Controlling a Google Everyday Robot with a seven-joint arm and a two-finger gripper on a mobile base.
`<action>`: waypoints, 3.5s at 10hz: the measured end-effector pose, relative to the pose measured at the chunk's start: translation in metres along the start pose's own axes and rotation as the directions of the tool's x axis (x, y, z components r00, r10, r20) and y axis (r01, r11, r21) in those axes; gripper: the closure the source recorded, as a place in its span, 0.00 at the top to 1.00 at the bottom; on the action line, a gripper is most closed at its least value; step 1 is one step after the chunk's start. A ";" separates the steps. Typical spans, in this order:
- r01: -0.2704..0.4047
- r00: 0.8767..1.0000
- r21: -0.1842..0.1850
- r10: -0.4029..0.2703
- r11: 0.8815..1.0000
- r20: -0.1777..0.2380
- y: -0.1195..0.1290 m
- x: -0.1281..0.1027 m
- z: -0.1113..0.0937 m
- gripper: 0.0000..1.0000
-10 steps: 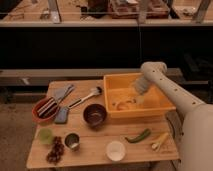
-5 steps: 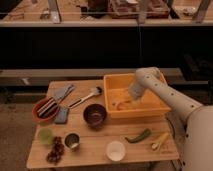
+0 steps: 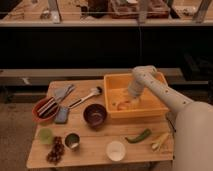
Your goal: Place fork in plastic cup
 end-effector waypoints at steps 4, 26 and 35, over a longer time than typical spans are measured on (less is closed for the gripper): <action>0.007 1.000 -0.039 -0.008 0.999 -0.005 0.012 0.003 0.016 0.68; -0.009 0.994 0.212 -0.015 0.977 0.111 0.010 -0.003 -0.143 0.15; 0.376 0.892 0.270 -0.426 0.886 0.153 -0.006 -0.196 -0.168 0.15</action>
